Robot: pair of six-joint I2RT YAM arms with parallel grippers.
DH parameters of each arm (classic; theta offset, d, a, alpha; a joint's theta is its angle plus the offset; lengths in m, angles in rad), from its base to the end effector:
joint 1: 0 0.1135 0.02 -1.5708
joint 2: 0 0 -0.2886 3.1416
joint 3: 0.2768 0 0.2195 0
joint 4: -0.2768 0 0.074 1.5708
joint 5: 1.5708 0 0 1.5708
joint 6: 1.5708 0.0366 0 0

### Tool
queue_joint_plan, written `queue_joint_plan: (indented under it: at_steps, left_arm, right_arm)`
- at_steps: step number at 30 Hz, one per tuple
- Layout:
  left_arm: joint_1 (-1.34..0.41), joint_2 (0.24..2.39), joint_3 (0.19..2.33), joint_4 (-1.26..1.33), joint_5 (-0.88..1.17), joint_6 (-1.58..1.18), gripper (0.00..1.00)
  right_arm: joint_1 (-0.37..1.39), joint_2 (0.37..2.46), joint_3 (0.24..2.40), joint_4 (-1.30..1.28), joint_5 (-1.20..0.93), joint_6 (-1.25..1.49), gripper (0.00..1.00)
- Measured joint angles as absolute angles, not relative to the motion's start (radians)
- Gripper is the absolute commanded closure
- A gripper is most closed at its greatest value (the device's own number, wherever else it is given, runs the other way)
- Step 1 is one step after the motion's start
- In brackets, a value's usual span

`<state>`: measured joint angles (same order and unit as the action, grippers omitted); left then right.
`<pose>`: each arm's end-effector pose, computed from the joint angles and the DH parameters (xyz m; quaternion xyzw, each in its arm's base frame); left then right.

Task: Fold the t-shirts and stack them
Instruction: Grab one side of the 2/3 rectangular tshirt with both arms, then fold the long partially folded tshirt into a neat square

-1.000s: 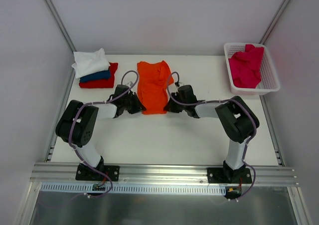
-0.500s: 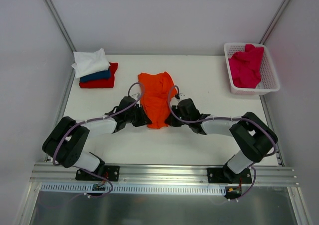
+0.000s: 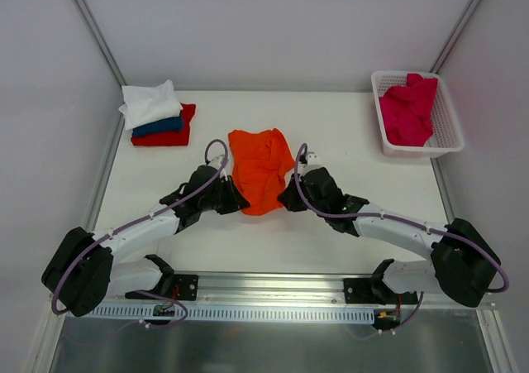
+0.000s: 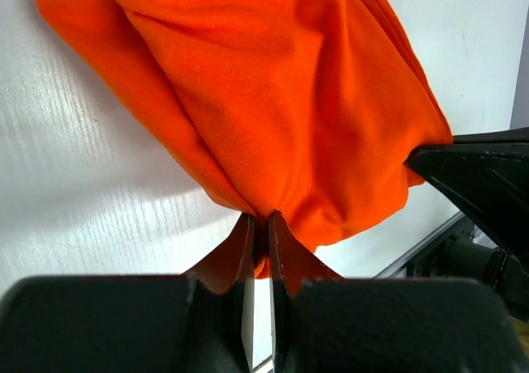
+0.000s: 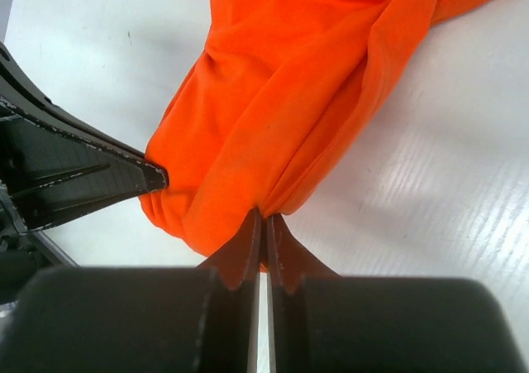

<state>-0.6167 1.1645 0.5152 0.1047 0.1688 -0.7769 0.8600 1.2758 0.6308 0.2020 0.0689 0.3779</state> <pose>0.1633 -0.1233 0.2417 -0.0282 0.8687 -0.3702 0.3280 0.1590 0.1808 0.2633 -0.1838 0.8247 0.2862 0.4520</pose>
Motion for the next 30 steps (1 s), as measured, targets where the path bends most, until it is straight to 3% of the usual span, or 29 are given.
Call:
queue_joint_plan:
  at_steps: [15,30]
  left_arm:
    - [-0.577,1.172,0.706,-0.010,0.103,-0.720,1.00]
    - [-0.446,1.353,0.907,-0.034,0.154,-0.636,1.00]
  right_arm:
    - [0.817,1.278,0.781,0.098,0.131,0.297,1.00]
    - [0.680,1.467,0.997,0.083,0.047,0.224,1.00]
